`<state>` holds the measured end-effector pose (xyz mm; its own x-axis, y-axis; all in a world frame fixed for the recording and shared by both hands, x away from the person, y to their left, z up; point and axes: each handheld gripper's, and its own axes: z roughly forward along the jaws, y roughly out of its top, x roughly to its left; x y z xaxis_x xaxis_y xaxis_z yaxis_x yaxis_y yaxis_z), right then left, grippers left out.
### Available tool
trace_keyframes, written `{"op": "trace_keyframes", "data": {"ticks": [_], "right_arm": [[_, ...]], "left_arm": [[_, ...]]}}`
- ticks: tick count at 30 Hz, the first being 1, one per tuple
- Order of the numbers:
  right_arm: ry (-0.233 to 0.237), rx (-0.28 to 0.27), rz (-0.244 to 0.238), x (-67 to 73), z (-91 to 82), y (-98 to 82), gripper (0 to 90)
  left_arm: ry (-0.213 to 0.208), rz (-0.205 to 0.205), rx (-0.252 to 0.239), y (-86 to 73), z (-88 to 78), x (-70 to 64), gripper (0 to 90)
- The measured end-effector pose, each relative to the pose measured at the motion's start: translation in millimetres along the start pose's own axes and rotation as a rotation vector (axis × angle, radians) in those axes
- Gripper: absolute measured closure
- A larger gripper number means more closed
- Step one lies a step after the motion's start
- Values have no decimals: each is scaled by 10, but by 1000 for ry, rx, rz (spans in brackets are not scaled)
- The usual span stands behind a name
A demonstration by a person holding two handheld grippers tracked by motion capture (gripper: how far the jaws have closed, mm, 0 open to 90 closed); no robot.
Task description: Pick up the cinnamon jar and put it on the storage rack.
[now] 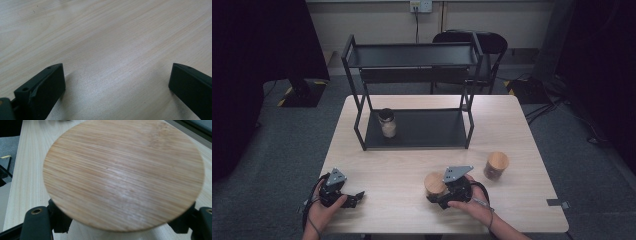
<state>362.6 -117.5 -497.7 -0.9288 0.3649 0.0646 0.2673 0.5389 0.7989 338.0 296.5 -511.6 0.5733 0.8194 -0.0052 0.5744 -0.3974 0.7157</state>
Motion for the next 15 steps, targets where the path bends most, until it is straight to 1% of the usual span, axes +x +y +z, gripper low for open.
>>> {"op": "trace_keyframes", "data": {"ticks": [1, 4, 6, 7, 8, 11, 15], "right_arm": [[0, 0, 0, 0, 0, 0, 233], [-20, -2, -26, 10, -14, 14, 247], [-21, -1, -24, 7, -21, 23, 249], [-18, -3, -11, -7, -24, 27, 249], [-18, -3, -11, -7, -24, 27, 249], [-39, 2, -22, -24, -27, 42, 250], [-43, 3, -16, -44, -34, 74, 250]], "left_arm": [[0, 0, 0, 0, 0, 0, 2], [0, 0, 0, 0, 0, 0, 2], [0, 0, 0, 0, 0, 0, 2], [0, 0, 0, 0, 0, 0, 2], [0, 0, 0, 0, 0, 0, 2], [0, 0, 0, 0, 0, 0, 2], [0, 0, 0, 0, 0, 0, 2]]}}
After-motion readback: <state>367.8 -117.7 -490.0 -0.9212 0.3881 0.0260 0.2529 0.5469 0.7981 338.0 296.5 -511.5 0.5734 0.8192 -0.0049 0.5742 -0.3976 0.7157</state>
